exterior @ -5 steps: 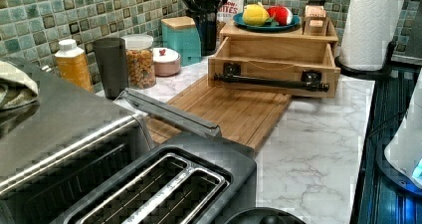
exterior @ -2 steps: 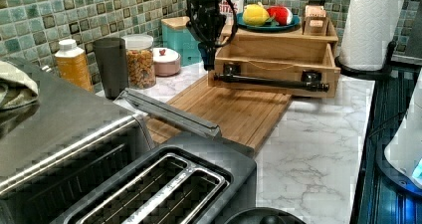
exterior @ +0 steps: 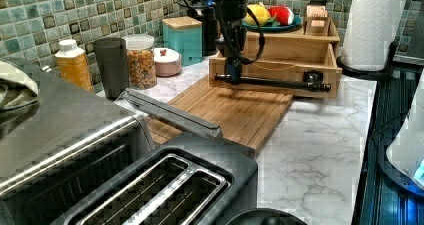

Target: Close the drawer.

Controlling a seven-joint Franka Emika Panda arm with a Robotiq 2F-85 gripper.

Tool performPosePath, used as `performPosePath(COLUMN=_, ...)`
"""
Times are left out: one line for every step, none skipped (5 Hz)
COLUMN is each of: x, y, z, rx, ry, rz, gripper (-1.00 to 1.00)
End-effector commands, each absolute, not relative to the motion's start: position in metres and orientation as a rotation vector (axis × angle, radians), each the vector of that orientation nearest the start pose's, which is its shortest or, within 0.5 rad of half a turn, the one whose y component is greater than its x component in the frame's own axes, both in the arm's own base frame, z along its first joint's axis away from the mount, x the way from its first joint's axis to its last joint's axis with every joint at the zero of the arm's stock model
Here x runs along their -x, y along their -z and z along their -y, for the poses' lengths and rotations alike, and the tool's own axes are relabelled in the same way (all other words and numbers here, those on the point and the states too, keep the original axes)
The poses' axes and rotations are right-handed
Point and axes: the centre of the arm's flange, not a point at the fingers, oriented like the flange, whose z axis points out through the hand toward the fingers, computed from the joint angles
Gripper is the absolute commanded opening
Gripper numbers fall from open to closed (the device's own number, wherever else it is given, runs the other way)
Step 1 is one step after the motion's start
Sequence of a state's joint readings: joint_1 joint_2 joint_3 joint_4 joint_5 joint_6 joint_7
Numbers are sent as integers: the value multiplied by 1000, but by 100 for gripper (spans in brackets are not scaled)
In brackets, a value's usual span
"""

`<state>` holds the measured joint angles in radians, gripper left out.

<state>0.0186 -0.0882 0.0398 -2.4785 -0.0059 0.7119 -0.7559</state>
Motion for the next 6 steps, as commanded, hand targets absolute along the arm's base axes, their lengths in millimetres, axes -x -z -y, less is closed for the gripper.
performPosePath(x=-426, y=-303, z=-16, rx=3185, ry=-70, rz=341, gripper=-100)
performPosePath(x=-413, y=-293, z=-16, rx=3202, ry=-65, rz=377, gripper=-100)
performPosePath(x=-400, y=-285, z=-14, rx=3210, ry=-95, rz=397, gripper=-100)
performPosePath(x=-388, y=-277, z=-10, rx=3225, ry=-87, rz=446, gripper=-100)
performPosePath(x=-383, y=-277, z=-2, rx=3235, ry=-66, rz=491, gripper=-100)
performPosePath(x=-377, y=-275, z=9, rx=3271, ry=-47, rz=533, gripper=-100)
